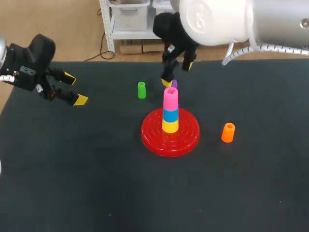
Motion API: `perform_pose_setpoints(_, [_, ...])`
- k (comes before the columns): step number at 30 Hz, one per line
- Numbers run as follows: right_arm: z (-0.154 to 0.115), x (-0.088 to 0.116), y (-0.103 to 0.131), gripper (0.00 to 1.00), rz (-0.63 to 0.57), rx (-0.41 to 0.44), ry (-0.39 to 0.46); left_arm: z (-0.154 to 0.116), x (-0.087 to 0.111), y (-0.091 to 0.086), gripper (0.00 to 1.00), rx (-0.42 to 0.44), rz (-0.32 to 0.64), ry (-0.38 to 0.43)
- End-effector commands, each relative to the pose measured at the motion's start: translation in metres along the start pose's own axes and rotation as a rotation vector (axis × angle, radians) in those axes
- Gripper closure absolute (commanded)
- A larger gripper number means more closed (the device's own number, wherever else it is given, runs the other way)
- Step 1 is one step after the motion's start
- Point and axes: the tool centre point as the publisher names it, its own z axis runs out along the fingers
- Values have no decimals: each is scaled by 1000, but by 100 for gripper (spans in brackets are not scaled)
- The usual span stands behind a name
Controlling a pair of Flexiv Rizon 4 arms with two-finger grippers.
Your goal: Pick up and stack the cylinders on the red base in this order: pink,purple,orange,green
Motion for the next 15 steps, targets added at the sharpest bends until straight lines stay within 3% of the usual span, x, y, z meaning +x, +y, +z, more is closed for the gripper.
perform_pose_setpoints(1, [2, -11, -16, 0, 36, 15, -16, 0, 2, 0, 0, 1, 3, -6])
perform_pose_setpoints(4, [11, -26, -32, 0, 85, 37, -42, 0, 2, 0, 0, 1, 3, -6])
perform_pose_setpoints(9, [53, -53, -68, 0, 196, 104, 13, 0, 2, 0, 0, 1, 3, -6])
perform_pose_setpoints(15, [101, -58, -100, 0, 283, 136, 96, 0, 2, 0, 0, 1, 3, -6])
